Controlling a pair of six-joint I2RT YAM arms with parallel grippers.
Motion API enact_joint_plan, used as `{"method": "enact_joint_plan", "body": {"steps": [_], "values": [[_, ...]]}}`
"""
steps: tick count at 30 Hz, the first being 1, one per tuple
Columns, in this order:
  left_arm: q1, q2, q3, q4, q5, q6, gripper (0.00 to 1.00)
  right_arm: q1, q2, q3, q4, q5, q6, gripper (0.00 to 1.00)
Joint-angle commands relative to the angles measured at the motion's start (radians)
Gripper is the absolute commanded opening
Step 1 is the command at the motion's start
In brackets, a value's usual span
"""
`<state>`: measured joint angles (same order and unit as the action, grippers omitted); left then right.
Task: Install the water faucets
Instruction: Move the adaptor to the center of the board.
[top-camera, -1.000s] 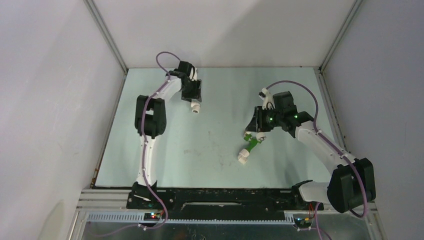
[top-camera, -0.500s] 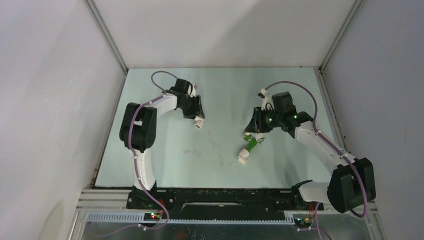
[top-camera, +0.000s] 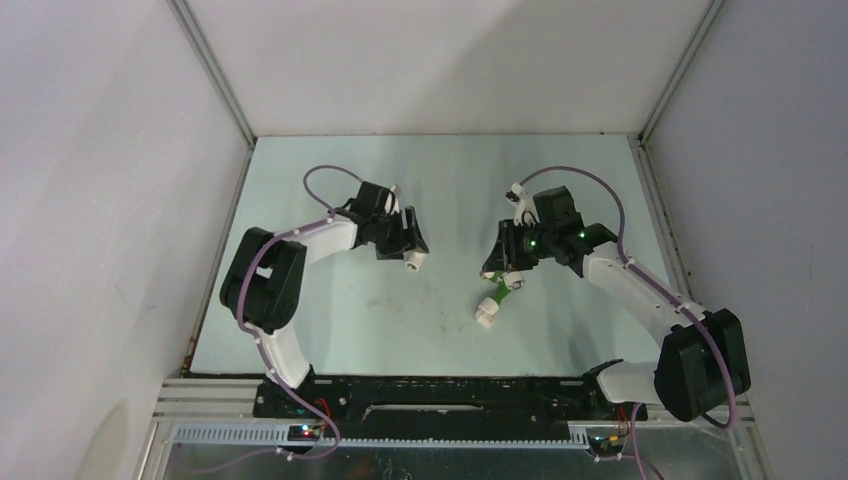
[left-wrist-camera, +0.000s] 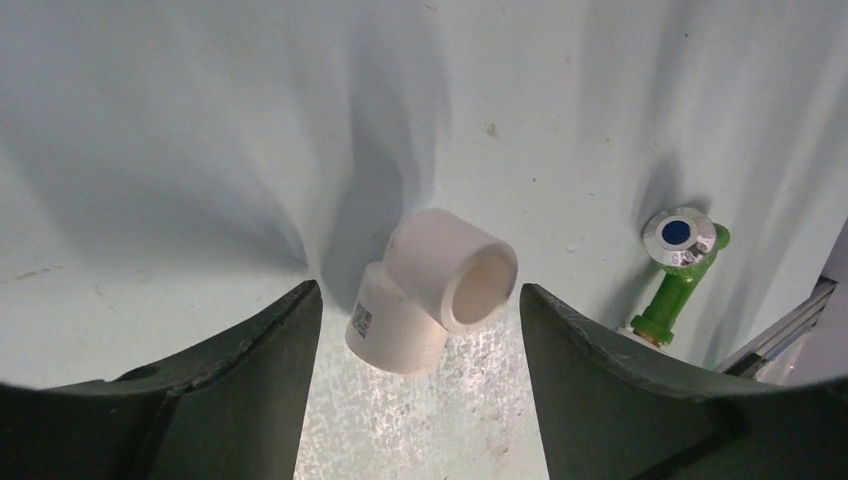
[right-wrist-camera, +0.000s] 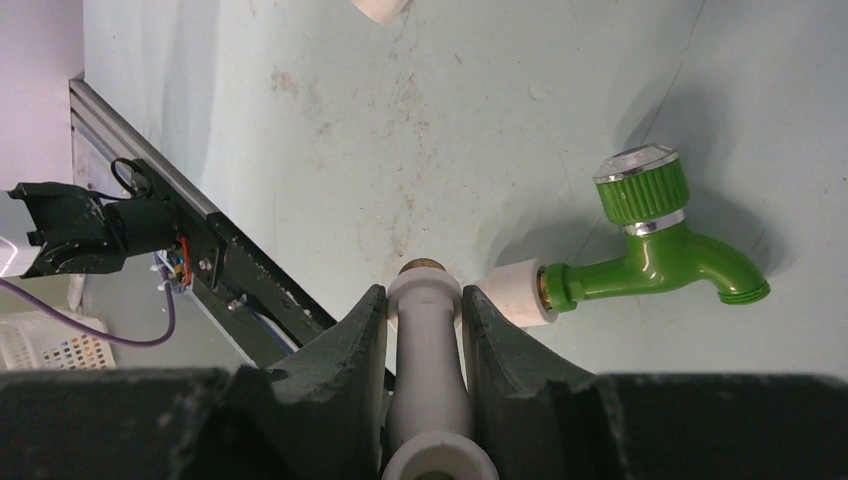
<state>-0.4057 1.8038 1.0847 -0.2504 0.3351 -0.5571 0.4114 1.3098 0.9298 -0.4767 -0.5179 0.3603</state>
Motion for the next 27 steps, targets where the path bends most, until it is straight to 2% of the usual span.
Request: {"method": "enact_joint_plan", "body": {"steps": [1, 8, 12, 14, 17, 20, 25, 27], "values": [[-0.052, -0.067, -0.026, 0.083, -0.001, -0.052, 0.75, 0.017, 0.009, 0.010, 0.028, -0.009, 0.023, 0.00], [-0.143, -0.014, 0.000, 0.222, 0.050, -0.186, 0.76, 0.014, -0.002, 0.010, 0.010, 0.013, 0.020, 0.00], [-0.180, -0.016, -0.006, 0.346, 0.076, -0.267, 0.80, 0.011, -0.016, 0.010, -0.008, 0.038, 0.013, 0.00], [-0.189, -0.036, -0.009, 0.348, 0.058, -0.272, 0.83, 0.009, -0.013, 0.010, -0.014, 0.042, 0.012, 0.00], [-0.188, -0.071, 0.008, 0.245, -0.023, -0.206, 0.85, 0.006, -0.002, 0.010, -0.013, 0.034, 0.018, 0.00], [-0.188, -0.053, 0.089, 0.083, -0.071, -0.061, 0.85, 0.006, 0.016, 0.010, 0.000, 0.026, 0.032, 0.00], [-0.176, 0.106, 0.275, -0.050, 0.001, 0.145, 0.84, 0.000, 0.034, 0.007, 0.017, 0.016, 0.061, 0.00], [-0.174, 0.188, 0.378, -0.101, 0.038, 0.195, 0.79, -0.012, 0.019, -0.005, 0.020, 0.016, 0.068, 0.00]]}}
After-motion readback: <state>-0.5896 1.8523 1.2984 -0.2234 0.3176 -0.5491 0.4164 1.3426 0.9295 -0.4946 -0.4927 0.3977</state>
